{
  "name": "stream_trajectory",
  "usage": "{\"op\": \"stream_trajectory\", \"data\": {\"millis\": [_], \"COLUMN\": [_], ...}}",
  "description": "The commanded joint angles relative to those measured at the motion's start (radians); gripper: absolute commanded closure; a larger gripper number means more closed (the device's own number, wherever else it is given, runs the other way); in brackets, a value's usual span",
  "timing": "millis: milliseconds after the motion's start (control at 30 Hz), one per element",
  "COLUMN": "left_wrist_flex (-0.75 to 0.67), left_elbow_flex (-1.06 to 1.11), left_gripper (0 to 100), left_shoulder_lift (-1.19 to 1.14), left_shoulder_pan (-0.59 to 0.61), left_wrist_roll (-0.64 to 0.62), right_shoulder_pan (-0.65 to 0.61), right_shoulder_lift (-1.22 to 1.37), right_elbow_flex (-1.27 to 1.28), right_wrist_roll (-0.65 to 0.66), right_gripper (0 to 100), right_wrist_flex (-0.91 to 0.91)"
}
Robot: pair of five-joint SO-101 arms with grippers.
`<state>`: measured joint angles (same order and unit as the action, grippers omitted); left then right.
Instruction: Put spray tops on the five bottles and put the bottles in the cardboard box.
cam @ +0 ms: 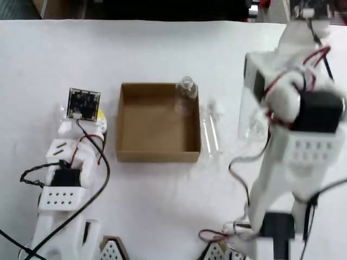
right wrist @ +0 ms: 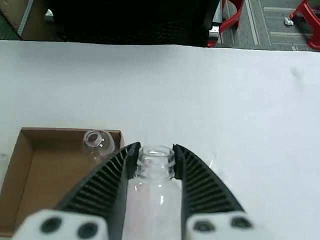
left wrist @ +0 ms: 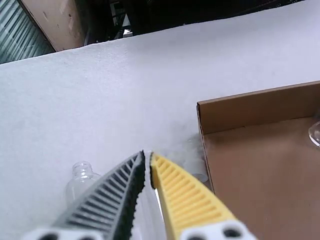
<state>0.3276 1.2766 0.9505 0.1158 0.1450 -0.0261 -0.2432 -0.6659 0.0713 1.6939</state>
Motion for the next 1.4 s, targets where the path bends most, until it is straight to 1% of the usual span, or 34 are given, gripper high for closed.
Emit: {"op": "stream_trajectory", "data": {"millis": [0,233,467,600,700,867,1000,1100,1267,1367], "left_wrist_flex": [-0.026,-0.026,-0.026,-0.026,-0.026,-0.026,-0.026,-0.026,-0.026,-0.028], "left_elbow_flex": [-0.011,-0.011,-0.011,-0.011,-0.011,-0.011,-0.012,-0.012,-0.012,-0.017], "left_gripper": [97,97,97,97,97,97,97,97,97,97], "left_shoulder_lift": [0.035,0.035,0.035,0.035,0.036,0.036,0.036,0.036,0.036,0.036], "left_shoulder_pan": [-0.005,-0.002,-0.002,-0.004,-0.004,-0.004,-0.004,0.004,0.005,0.045], "left_wrist_roll": [0.0,0.0,0.0,0.003,0.005,0.006,0.006,0.002,0.006,-0.002], "right_shoulder_pan": [-0.039,-0.131,-0.239,-0.265,-0.274,-0.297,-0.352,-0.418,-0.567,-0.628], "right_shoulder_lift": [-0.171,-0.469,-0.814,-0.943,-0.978,-0.981,-0.987,-0.978,-0.978,-0.977], "right_elbow_flex": [0.132,0.491,0.914,1.1,1.16,1.171,1.174,1.175,1.263,1.375], "right_wrist_roll": [-0.009,-0.008,0.0,0.0,0.0,-0.003,-0.008,-0.009,-0.008,-0.002], "right_gripper": [98.3,98.3,98.3,98.3,98.3,98.3,98.3,98.3,98.3,98.3], "right_wrist_flex": [-0.068,-0.255,-0.556,-0.699,-0.746,-0.757,-0.757,-0.766,-0.929,-1.076]}}
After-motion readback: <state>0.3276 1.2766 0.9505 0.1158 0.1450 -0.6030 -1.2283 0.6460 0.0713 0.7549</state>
